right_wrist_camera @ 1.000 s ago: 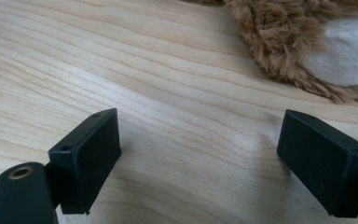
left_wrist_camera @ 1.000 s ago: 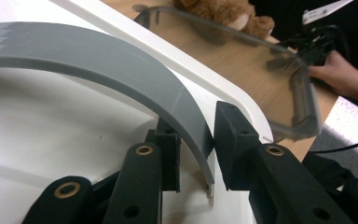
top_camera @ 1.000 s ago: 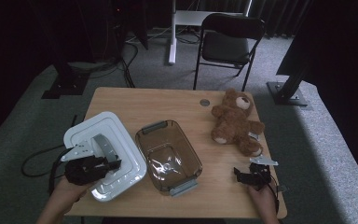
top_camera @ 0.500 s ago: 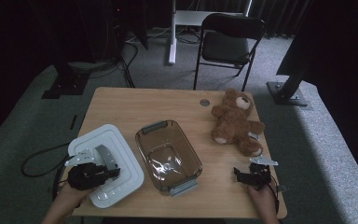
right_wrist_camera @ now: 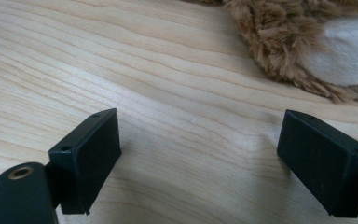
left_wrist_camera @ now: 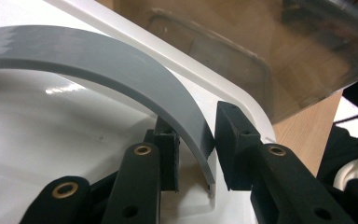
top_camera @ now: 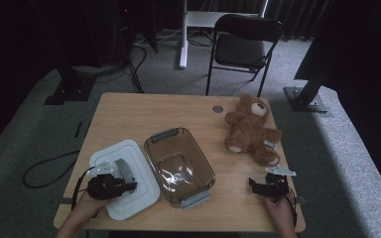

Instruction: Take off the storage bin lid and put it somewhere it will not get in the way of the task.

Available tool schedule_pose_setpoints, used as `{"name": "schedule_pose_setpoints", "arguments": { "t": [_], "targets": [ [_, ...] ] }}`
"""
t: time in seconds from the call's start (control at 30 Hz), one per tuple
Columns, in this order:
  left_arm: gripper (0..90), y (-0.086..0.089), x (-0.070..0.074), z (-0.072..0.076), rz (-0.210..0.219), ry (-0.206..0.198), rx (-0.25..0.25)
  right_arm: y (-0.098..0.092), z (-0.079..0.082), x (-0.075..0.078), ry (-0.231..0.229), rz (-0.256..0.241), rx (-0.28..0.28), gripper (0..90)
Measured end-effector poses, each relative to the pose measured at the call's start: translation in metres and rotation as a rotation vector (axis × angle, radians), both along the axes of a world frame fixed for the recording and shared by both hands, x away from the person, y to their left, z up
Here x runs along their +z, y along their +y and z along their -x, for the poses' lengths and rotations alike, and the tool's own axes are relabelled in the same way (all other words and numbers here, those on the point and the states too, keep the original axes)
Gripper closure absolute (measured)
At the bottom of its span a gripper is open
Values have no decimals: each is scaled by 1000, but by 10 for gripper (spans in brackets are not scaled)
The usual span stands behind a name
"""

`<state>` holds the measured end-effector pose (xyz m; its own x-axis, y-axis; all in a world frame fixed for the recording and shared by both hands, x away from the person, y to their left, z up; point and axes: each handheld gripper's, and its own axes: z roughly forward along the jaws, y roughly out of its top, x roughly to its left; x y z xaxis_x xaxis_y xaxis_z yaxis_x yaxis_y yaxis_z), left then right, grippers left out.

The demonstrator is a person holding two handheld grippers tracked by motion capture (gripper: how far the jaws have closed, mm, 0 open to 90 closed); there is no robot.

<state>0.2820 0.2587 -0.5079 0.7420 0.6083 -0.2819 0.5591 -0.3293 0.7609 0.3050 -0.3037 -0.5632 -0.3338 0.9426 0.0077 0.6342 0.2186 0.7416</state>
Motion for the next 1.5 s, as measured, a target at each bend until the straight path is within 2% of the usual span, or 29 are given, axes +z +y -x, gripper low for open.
{"name": "schedule_pose_setpoints", "arguments": {
  "t": [0.03, 0.2, 0.23, 0.33, 0.43, 0.47, 0.53, 0.57, 0.6, 0.63, 0.73, 0.9, 0.93, 1.0, 1.07, 1.2, 1.23, 1.27, 1.4, 1.43, 1.47, 1.5],
  "targets": [
    [710, -3, -5, -4, -18, 15, -1, 0, 0, 0, 0, 0, 0, 123],
    [699, -6, -14, -11, -15, 36, -12, 0, 0, 0, 0, 0, 0, 123],
    [699, -6, -19, -15, -16, 51, -16, 0, 0, 0, 0, 0, 0, 123],
    [698, -6, -24, -19, -29, 61, -19, 0, 0, 0, 0, 0, 0, 123],
    [660, -6, -32, -24, -29, 81, -17, 0, 0, 0, 0, 0, 0, 123],
    [649, -6, -34, -24, -31, 77, -16, 0, 0, 0, 0, 0, 0, 123],
    [539, -6, -35, -25, -30, 80, -12, 0, 0, 0, 0, 0, 0, 123],
    [477, -5, -36, -24, -28, 63, 11, 0, 0, 0, 0, 0, 0, 123],
    [425, -5, -36, -24, -28, 63, 11, 0, 0, 0, 0, 0, 0, 123],
    [377, -5, -34, -22, -58, 45, 36, 0, 0, 0, 0, 0, 0, 123],
    [291, -3, -32, -21, -83, 28, 50, 0, 0, 0, 0, 0, 0, 123],
    [264, 1, -31, -17, -97, 17, 71, 0, 0, 0, 0, 0, 0, 123],
    [263, 3, -31, -16, -89, 12, 80, 0, 0, 0, 0, 0, 0, 123],
    [211, 3, -30, -15, -85, 8, 84, 0, 0, 0, 1, 0, 0, 123],
    [200, 7, -27, -12, -88, -10, 106, 0, 0, 0, 1, 0, 0, 123],
    [146, 9, -25, -8, -98, -14, 124, 0, 0, 0, 1, 0, 0, 123],
    [121, 11, -24, -5, -107, -28, 136, 0, 0, 0, 1, 0, 0, 123],
    [92, 12, -24, -4, -114, -25, 151, 0, 0, 0, 1, 0, 0, 123],
    [91, 18, -22, -1, -123, -39, 187, 0, 0, 0, 1, 0, 0, 123],
    [74, 23, -21, 1, -125, -49, 218, 0, 0, 0, 1, 0, 0, 123],
    [24, 23, -21, 1, -125, -49, 218, 0, 0, 0, 1, 0, 0, 123],
    [5, 27, -21, 3, -129, -47, 241, 0, 0, 0, 2, 1, 3, 123]
  ]
}}
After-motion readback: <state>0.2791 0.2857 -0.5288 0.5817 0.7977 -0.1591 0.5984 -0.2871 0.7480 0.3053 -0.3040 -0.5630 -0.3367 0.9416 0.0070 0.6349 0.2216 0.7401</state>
